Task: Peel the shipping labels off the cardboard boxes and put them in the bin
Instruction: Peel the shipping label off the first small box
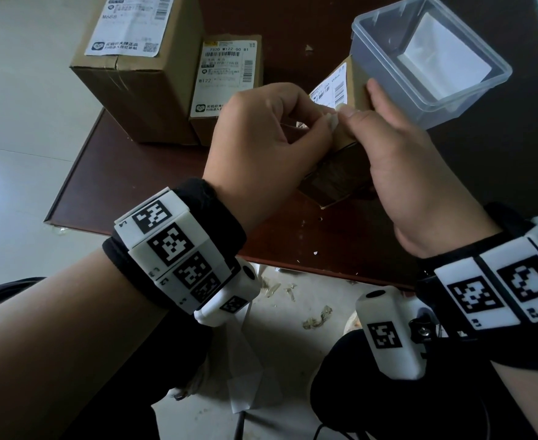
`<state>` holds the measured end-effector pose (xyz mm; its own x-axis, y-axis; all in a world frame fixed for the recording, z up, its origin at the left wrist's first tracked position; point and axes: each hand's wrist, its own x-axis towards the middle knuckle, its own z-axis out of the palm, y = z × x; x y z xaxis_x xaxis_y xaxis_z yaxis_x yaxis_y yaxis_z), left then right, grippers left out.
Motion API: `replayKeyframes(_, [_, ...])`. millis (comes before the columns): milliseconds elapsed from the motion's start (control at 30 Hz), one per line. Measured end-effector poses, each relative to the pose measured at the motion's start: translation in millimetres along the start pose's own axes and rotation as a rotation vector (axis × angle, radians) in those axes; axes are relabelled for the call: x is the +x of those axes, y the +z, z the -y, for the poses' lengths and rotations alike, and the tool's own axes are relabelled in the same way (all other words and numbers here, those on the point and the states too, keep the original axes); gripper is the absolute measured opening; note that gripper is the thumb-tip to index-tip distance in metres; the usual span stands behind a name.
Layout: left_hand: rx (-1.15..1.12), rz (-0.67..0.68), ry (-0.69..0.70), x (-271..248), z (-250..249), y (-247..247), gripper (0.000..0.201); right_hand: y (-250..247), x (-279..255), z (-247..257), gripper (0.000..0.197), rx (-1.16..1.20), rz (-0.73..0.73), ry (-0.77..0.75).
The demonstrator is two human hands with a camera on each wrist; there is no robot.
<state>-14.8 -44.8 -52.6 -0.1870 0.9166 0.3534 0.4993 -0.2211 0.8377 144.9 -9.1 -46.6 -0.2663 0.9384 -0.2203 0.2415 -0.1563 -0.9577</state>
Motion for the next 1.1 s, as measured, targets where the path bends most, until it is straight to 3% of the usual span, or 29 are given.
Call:
replayKeyframes(600, [0.018, 0.075, -0.021, 6.3, 2.3, -5.6, 0.019, 0.7, -1.3, -0.7, 0.071, 0.001, 0.008, -0.001])
replayKeyframes(967, [-0.022, 0.037, -0.067, 6.3, 3.0, -4.2, 0.018, 1.2, -2.2, -0.9, 0.071, -0.038, 0.023, 0.013])
replayKeyframes(1100, [-0.050, -0.014, -0.151, 6.0, 0.4, -3.1, 0.017, 2.4, -3.9, -0.4, 0.070, -0.037, 0.036, 0.001])
